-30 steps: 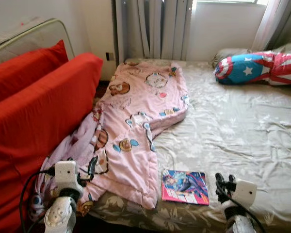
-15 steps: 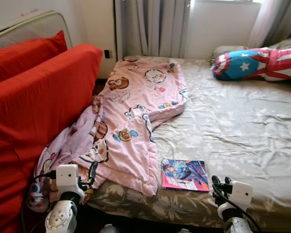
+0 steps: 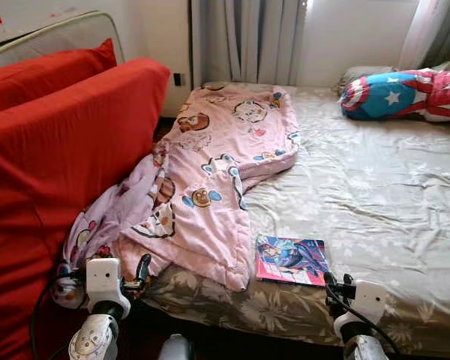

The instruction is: Clean up the room

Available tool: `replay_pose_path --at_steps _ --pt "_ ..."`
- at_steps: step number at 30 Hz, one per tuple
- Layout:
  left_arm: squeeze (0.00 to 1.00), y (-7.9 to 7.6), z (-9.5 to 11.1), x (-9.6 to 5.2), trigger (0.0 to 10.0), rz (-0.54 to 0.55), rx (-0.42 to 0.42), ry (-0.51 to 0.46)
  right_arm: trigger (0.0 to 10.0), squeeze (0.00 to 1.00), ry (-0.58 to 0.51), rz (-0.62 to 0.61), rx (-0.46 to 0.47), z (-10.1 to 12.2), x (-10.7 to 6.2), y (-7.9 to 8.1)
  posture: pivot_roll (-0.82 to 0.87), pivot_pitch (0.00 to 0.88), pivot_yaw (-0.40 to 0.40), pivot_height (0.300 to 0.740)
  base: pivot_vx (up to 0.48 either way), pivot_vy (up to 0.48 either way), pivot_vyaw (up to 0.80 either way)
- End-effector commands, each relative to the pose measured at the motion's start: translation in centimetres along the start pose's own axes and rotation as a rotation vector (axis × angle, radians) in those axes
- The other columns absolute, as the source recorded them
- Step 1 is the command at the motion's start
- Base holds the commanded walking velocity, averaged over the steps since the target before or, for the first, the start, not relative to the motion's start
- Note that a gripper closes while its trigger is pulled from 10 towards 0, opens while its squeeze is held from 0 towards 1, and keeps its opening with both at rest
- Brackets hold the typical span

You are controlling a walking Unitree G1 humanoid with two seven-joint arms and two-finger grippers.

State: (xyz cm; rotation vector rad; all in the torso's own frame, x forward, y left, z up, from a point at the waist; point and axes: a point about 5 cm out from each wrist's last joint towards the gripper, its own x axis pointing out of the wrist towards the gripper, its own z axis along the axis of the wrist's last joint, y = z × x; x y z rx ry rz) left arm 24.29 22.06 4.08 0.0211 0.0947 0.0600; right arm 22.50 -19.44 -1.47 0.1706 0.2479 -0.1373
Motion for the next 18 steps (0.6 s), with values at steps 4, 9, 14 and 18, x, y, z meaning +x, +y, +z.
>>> replay_pose_path --at_steps 4,9,14,18 --pt "0.00 -0.07 0.27 0.18 10.0 -0.005 -0.002 0.001 10.0 0.00 0.028 -0.006 -0.008 -0.31 0.13 0.03 0.02 0.000 -0.021 0.655 0.000 0.000 0.00" --pt "0.00 -0.21 0.24 0.20 10.0 -0.013 -0.002 0.005 10.0 0.00 0.005 -0.008 0.008 -0.08 0.15 0.02 0.02 0.000 -0.019 0.655 0.000 0.000 0.00" --pt "0.00 -0.19 0.28 0.25 10.0 -0.015 -0.003 0.006 10.0 0.00 0.007 -0.001 0.001 -0.01 0.29 0.13 0.02 0.000 -0.019 0.655 0.000 0.000 0.00" --pt "0.00 -0.15 0.30 0.28 10.0 -0.012 -0.003 0.008 10.0 0.00 0.003 -0.001 0.007 0.06 0.42 0.22 0.02 0.000 -0.019 0.655 0.000 0.000 0.00"
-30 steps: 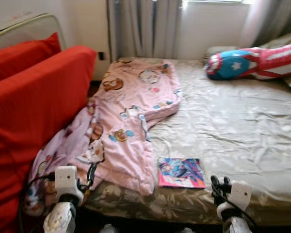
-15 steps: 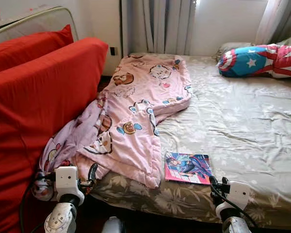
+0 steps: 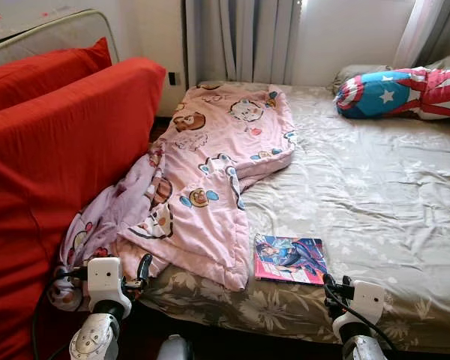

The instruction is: Clean up the room

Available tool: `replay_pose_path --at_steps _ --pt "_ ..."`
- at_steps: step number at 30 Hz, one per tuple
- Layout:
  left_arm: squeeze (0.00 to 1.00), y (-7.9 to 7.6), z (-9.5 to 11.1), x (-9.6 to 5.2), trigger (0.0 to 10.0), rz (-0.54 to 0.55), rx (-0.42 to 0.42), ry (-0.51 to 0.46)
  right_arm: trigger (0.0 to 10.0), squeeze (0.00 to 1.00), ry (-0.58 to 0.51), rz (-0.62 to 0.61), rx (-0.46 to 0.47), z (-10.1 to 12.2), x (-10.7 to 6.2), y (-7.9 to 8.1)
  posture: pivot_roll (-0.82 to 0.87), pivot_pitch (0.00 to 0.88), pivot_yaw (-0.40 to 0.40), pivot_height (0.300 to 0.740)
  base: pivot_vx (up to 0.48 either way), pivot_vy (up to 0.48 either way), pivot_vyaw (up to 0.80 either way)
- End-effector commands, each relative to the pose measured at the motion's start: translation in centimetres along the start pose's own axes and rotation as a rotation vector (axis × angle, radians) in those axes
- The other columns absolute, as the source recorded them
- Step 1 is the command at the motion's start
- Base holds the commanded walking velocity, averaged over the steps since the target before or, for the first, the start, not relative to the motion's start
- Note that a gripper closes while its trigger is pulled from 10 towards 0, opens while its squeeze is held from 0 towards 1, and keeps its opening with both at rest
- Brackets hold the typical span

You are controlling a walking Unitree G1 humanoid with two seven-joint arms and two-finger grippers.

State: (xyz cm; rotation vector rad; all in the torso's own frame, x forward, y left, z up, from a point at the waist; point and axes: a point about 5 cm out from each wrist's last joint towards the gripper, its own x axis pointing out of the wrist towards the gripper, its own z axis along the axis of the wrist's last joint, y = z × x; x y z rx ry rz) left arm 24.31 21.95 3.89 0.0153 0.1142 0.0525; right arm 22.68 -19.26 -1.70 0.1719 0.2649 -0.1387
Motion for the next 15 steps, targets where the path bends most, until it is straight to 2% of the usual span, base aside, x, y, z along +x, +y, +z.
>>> replay_pose_path --at_steps 1,15 --pt "0.00 -0.03 0.49 0.25 10.0 -0.004 0.003 -0.010 10.0 0.00 -0.016 0.002 0.009 0.29 0.22 0.08 0.02 0.000 -0.019 0.655 0.000 0.000 0.00" --pt "0.00 0.05 0.42 0.18 10.0 -0.008 0.007 -0.003 10.0 0.00 0.013 -0.006 -0.011 0.02 0.31 0.27 0.02 0.000 -0.014 0.655 0.250 0.000 0.00"
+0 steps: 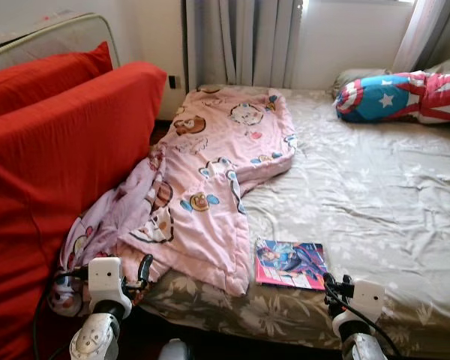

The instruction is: Clean up the room

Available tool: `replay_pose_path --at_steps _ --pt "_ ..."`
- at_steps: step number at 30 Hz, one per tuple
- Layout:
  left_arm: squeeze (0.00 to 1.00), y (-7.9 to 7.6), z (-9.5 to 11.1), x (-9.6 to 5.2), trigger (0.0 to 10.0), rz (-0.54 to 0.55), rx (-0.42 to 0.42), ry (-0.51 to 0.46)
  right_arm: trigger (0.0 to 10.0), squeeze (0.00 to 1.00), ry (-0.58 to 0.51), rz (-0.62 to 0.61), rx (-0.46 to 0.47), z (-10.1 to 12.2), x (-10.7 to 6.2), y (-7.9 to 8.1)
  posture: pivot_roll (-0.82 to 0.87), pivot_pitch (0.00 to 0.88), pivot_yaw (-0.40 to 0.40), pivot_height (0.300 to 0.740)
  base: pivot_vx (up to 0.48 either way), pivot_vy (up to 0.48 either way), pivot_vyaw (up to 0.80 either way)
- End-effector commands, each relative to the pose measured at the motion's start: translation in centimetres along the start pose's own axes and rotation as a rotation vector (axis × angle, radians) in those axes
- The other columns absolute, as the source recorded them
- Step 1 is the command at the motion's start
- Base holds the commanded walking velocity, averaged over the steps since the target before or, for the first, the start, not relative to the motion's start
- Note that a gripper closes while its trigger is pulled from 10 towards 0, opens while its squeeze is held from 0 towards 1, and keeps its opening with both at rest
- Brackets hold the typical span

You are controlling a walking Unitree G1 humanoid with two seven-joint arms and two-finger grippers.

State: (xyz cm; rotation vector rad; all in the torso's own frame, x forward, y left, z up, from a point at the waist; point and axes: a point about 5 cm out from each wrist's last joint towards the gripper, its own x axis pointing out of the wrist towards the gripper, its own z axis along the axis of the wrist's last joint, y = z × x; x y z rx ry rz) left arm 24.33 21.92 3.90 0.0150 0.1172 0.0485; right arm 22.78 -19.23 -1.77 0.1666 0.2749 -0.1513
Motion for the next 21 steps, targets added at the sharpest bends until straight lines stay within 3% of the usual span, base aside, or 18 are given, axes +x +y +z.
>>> replay_pose_path --at_steps 1,21 --pt "0.00 0.08 0.42 0.16 10.0 -0.005 0.007 -0.006 10.0 0.00 0.003 0.005 -0.013 0.07 0.19 0.18 0.02 0.000 -0.015 0.655 0.277 0.000 0.00" --pt "0.00 -0.18 0.30 0.14 10.0 -0.011 0.006 0.001 10.0 0.00 0.006 0.014 -0.011 0.01 0.25 0.30 0.02 0.000 -0.013 0.655 0.281 0.000 0.00"
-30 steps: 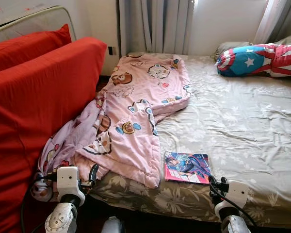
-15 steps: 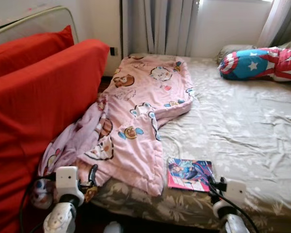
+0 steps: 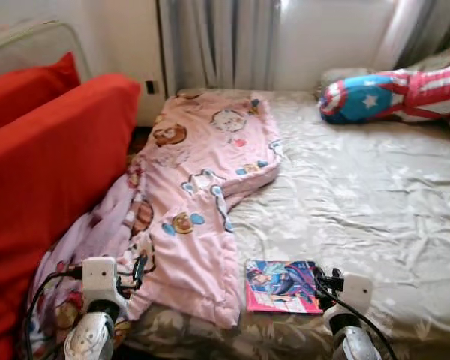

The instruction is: Clean up the room

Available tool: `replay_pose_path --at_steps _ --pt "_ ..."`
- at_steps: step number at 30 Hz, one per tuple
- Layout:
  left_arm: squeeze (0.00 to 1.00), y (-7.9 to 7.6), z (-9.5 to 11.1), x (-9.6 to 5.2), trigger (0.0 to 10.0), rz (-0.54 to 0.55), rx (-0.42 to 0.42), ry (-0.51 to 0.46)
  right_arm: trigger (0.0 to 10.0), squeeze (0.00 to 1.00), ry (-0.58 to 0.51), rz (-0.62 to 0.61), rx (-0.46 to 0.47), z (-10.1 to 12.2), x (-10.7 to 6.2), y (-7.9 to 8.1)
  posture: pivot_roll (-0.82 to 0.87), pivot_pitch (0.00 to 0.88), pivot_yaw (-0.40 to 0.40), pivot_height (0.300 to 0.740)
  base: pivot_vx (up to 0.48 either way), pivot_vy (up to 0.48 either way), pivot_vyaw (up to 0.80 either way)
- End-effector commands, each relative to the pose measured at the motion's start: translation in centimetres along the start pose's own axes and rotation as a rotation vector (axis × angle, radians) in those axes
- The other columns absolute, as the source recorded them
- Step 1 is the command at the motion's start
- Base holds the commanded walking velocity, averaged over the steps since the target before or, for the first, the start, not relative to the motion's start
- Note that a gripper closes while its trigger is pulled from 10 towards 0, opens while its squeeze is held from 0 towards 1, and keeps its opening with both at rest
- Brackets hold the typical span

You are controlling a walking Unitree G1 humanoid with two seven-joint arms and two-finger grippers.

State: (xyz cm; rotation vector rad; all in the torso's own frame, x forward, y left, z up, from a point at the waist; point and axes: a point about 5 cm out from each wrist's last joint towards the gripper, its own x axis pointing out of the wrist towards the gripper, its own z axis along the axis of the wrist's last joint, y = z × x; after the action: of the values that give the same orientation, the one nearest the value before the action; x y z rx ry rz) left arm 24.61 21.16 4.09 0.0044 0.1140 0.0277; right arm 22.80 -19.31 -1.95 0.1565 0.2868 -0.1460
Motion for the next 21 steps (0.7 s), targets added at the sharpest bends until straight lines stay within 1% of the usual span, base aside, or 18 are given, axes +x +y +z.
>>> replay_pose_path --at_steps 1,4,6,7,8,9,11,15,21 --pt "0.00 0.57 0.05 -0.10 10.0 0.010 0.015 0.005 10.0 0.00 -0.004 0.013 -0.001 0.13 0.17 0.42 0.02 0.000 -0.013 0.655 0.281 0.000 0.00" --pt "0.00 0.59 0.06 -0.17 10.0 0.009 0.013 0.003 10.0 0.00 0.002 0.023 -0.010 0.06 0.15 0.54 0.02 0.000 -0.011 0.655 0.271 0.000 0.00" --pt "0.00 0.65 0.11 -0.20 10.0 0.010 0.014 0.002 10.0 0.00 0.013 0.025 -0.016 -0.03 0.15 0.62 0.02 0.000 -0.009 0.655 0.000 0.000 0.00" --pt "0.00 0.70 0.13 -0.21 10.0 0.011 0.014 0.001 10.0 0.00 0.016 0.035 -0.011 -0.08 0.17 0.77 0.02 0.000 -0.007 0.650 0.000 0.000 0.00" --pt "0.00 0.82 0.19 -0.22 10.0 0.011 0.017 0.001 10.0 0.00 0.017 0.046 -0.022 -0.10 0.18 1.01 0.02 0.000 -0.004 0.635 0.000 0.000 0.00" --pt "0.00 0.82 0.19 -0.22 10.0 0.011 0.017 0.001 10.0 0.00 0.017 0.046 -0.022 -0.10 0.18 1.01 0.02 0.000 -0.004 0.635 0.000 0.000 0.00" --pt "0.00 0.86 0.19 -0.21 10.0 0.009 0.018 0.002 10.0 0.00 -0.002 0.044 -0.021 0.05 0.14 1.05 0.02 0.000 -0.001 0.620 0.000 0.000 0.00" --pt "0.00 0.89 0.23 -0.17 10.0 0.004 0.020 0.004 10.0 0.00 -0.012 0.023 0.001 0.03 0.10 0.98 0.02 0.000 0.006 0.620 0.000 0.000 0.00" --pt "0.00 1.04 0.41 -0.14 10.0 -0.003 0.031 0.008 10.0 0.00 -0.003 0.023 -0.003 0.09 0.46 1.17 0.03 0.000 0.015 0.620 0.000 0.000 0.00"
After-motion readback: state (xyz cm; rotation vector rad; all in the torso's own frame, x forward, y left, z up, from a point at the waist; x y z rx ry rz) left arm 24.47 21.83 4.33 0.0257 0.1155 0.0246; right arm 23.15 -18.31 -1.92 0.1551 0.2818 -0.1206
